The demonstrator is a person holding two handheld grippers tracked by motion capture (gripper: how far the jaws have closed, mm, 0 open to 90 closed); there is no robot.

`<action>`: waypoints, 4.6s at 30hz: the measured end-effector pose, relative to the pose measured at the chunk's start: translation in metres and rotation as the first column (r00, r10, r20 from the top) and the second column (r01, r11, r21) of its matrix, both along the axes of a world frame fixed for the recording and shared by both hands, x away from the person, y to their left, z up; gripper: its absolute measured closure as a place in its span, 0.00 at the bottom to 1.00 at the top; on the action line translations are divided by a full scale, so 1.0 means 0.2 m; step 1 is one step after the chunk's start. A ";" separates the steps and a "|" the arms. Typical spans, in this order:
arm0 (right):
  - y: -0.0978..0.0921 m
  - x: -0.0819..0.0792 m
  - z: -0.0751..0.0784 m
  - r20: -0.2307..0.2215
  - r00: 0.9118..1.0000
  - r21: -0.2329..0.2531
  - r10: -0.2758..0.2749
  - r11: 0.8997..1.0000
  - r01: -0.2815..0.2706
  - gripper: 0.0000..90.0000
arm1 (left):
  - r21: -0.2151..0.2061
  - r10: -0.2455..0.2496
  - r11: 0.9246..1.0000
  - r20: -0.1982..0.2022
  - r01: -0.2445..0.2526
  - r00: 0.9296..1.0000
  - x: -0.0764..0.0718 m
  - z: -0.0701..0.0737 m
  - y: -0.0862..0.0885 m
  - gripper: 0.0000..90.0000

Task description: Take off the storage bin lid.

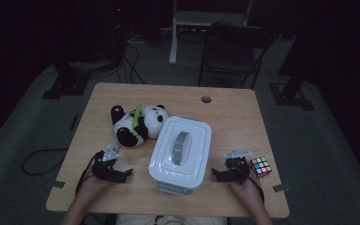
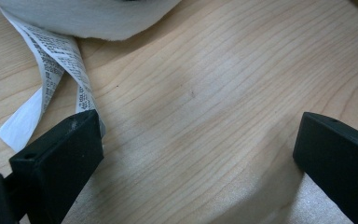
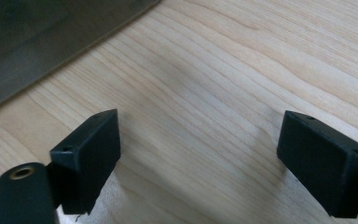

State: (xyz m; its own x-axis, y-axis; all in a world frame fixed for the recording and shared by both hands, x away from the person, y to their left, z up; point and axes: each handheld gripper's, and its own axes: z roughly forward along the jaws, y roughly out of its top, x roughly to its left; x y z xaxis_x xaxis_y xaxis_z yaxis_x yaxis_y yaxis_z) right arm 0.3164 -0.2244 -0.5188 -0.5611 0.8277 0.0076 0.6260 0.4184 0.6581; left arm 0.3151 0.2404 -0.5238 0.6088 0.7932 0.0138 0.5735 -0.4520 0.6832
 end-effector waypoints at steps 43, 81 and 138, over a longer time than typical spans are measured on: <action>0.13 -0.03 0.70 0.244 0.965 0.238 0.099 0.958 -0.159 0.14 | 0.000 -0.002 1.000 -0.003 0.002 1.000 0.00 0.00 0.00 0.02; 0.61 -0.10 0.54 0.211 0.898 0.197 0.387 0.883 -0.427 0.45 | 0.002 -0.002 1.000 -0.004 0.002 1.000 0.00 0.00 0.00 0.02; 0.42 0.03 0.83 0.210 0.909 0.371 0.359 0.831 -0.414 0.96 | -0.004 0.003 1.000 0.000 -0.003 1.000 0.00 0.00 0.00 0.02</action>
